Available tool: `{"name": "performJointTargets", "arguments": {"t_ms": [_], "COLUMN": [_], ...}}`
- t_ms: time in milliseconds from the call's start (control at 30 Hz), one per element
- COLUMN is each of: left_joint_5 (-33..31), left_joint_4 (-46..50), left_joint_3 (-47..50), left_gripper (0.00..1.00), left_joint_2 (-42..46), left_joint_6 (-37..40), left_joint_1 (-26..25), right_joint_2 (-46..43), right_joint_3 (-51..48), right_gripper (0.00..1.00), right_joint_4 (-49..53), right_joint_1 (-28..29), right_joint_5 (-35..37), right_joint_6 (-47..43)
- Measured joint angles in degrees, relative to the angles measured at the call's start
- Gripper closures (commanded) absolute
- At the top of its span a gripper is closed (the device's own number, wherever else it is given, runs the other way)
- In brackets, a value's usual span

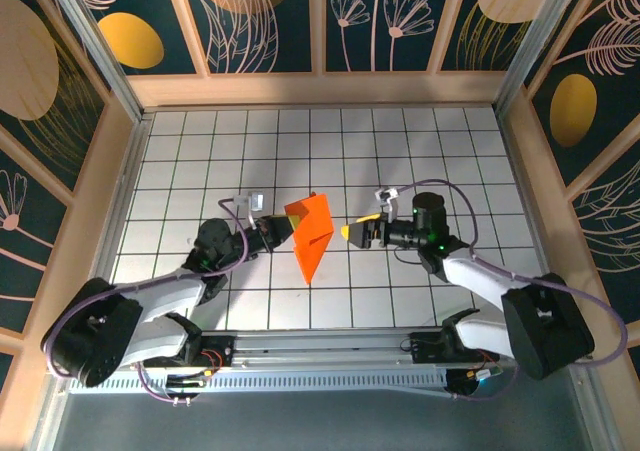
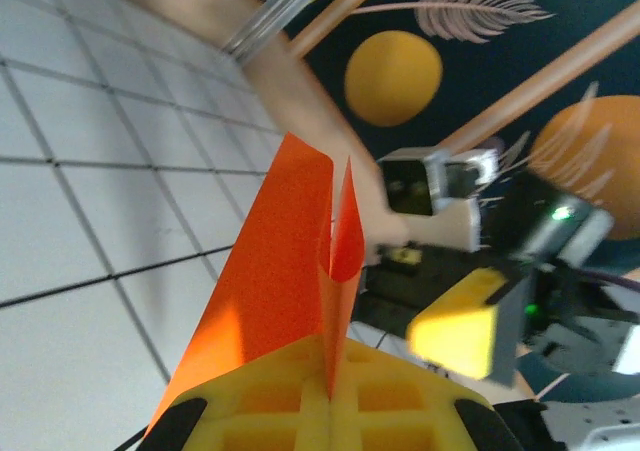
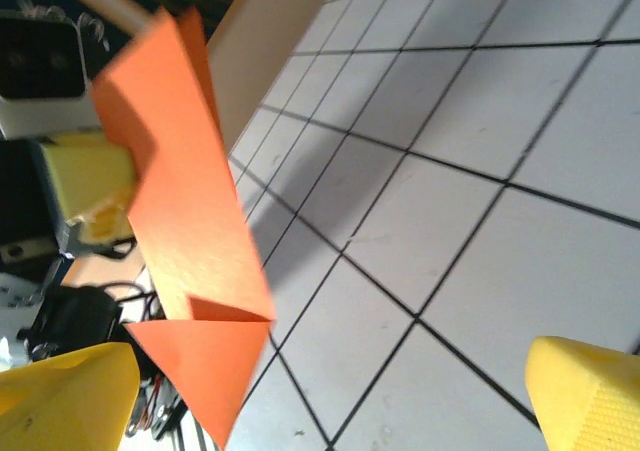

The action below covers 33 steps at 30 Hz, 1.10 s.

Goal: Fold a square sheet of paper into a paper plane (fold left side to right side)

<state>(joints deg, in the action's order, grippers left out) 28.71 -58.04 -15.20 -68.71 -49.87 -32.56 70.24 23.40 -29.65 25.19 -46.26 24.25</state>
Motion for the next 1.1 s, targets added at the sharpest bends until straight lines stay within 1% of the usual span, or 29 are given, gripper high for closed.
{"name": "performJointTargets", "arguments": {"t_ms": [133,333,533,667,900,1100], "left_joint_5": [2.14,3.87,3.87,3.87,3.89,3.91], "left_joint_4": [-1.62,-1.95,-1.92,-1.73,-1.68,-1.64], "left_joint_3": [0.61,1.73,1.77,1.77,1.77,1.97], "left_gripper": [1.00,1.00,1.00,1.00,1.00,1.00], "left_joint_2": [2.40,2.38,1.95,0.98,-0.35,-1.60], "left_joint_6": [0.37,0.33,0.33,0.33,0.35,0.35], "left_joint_1": [0.00,0.00,0.00,0.00,0.00,0.00], "right_joint_2": [4.33,8.70,8.98,8.57,6.75,6.64], "right_joint_3": [0.35,3.54,5.88,7.43,10.27,11.72], "right_gripper": [0.11,0.25,0.39,0.48,0.56,0.68], "right_joint_4": [-5.40,-8.92,-9.33,-7.06,-1.31,1.55], "right_joint_1": [3.48,7.82,8.35,8.33,8.28,8.28], "right_joint_5": [-2.93,-6.01,-7.26,-7.21,-6.01,-4.59], "right_joint_6": [0.07,0.09,-0.17,-1.66,-4.68,-6.03]}}
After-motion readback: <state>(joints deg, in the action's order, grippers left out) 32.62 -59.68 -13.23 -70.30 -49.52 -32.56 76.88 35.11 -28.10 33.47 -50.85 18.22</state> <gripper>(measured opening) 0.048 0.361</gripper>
